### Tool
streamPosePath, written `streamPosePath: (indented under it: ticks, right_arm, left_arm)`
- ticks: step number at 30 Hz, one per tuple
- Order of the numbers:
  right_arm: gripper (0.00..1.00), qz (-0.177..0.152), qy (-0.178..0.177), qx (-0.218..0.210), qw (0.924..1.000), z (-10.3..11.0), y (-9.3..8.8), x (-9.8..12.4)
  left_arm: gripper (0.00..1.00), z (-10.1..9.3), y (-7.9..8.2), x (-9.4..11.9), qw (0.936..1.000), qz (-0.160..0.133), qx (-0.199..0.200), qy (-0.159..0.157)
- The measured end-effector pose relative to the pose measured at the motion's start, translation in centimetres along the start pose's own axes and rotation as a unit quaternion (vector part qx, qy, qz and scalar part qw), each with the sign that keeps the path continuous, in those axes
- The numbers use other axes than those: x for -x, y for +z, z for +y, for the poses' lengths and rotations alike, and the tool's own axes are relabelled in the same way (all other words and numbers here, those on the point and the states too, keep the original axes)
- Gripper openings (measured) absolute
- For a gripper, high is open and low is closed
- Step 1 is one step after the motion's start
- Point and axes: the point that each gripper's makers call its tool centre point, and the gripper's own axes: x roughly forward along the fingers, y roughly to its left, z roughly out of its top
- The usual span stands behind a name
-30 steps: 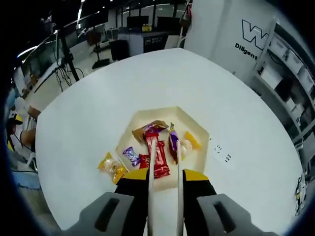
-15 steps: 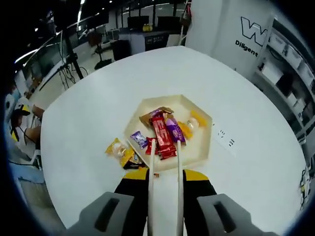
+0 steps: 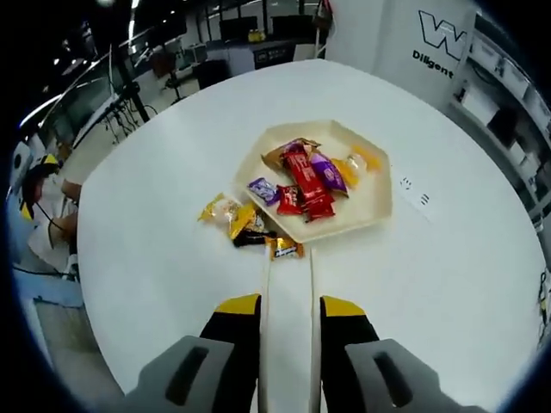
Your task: Place the target food into the container with the food tongs after gripping and lifting it, then release it inside without dropping or visibly crushing the food.
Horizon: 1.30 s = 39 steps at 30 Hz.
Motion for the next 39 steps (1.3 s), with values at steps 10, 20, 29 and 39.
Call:
streamPosePath:
  ticks: [10, 20, 29, 39]
  right_arm:
    - [0.18, 0.014, 0.002, -0.008, 0.9999, 0.5, -0.7, -1.7]
    - [0.19, 0.019, 0.004, -0.029, 0.9994, 0.7, 0.0, -3.2]
    - [0.19, 0.033, 0.009, -0.039, 0.9986, 0.9, 0.0, -4.1]
    - [0.15, 0.064, 0.006, -0.023, 0.9977, 1.0, -1.4, -4.9]
  left_arm:
    - [0.51, -0.4, -0.1, 0.1, 1.0000, 0.000, 0.000, -0.002]
    - [0.51, -0.1, -0.7, 1.5, 0.9999, 0.006, 0.005, 0.012]
    - [0.51, 0.1, -0.8, 1.9, 0.9998, 0.009, 0.006, 0.017]
    - [0.51, 0.1, -0.8, 1.7, 0.9998, 0.012, 0.006, 0.014]
